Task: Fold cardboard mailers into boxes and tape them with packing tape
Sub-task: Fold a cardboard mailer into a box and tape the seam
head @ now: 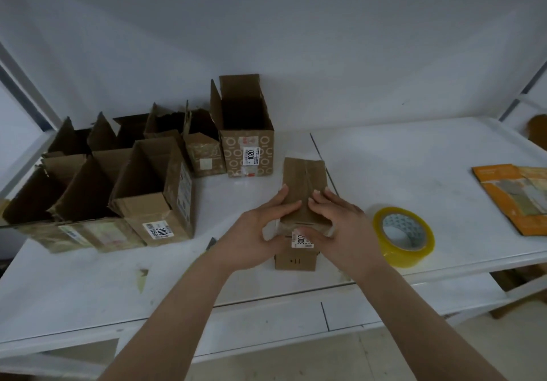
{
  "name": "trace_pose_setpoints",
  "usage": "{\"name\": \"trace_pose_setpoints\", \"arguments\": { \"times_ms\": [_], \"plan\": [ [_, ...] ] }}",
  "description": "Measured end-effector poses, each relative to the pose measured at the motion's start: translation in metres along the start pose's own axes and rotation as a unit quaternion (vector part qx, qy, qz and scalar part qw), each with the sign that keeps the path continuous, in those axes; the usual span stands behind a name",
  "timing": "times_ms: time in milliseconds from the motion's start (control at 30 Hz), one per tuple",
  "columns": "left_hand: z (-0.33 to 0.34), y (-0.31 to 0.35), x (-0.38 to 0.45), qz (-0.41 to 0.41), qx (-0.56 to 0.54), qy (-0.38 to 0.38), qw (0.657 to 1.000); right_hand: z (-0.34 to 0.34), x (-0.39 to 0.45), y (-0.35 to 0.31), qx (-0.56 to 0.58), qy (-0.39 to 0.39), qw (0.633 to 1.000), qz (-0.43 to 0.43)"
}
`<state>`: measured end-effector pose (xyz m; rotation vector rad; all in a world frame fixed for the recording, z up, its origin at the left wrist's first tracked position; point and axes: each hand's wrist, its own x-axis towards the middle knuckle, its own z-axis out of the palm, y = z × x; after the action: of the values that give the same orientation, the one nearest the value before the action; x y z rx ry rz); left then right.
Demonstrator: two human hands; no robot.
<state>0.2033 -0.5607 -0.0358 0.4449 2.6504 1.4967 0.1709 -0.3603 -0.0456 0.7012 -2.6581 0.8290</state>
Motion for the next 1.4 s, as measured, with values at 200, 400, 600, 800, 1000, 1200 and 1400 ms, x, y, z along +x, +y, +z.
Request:
{"name": "trace_pose_setpoints", "arguments": {
  "times_ms": [200,400,600,800,1000,1200,1400],
  "plan": [
    [-0.019,-0.01,0.008,0.019,-0.01,-0.048,0.999,0.009,-0.005,-0.016,-0.081,0.054,0.995,0.003],
    [-0.023,-0.019,0.011,0.027,-0.021,-0.046,0.998,0.015,-0.005,-0.023,-0.096,0.061,0.993,0.001],
    [-0.025,-0.022,0.015,0.026,-0.059,-0.06,0.996,0.01,-0.003,-0.018,-0.07,0.033,0.997,0.01],
    [-0.016,-0.022,0.016,0.018,-0.049,0.027,0.998,0.009,-0.002,-0.015,-0.034,0.02,0.999,0.01],
    [0.002,-0.017,0.012,0.063,0.039,0.116,0.99,0.007,-0.001,-0.014,-0.026,0.002,1.0,0.012],
    [-0.004,-0.017,0.016,0.048,-0.007,0.11,0.993,0.006,0.0,-0.013,-0.021,-0.017,1.0,0.0],
    [-0.002,-0.017,0.013,0.032,-0.034,0.129,0.991,0.001,-0.004,0.003,0.171,-0.058,0.983,0.033]
  ]
}}
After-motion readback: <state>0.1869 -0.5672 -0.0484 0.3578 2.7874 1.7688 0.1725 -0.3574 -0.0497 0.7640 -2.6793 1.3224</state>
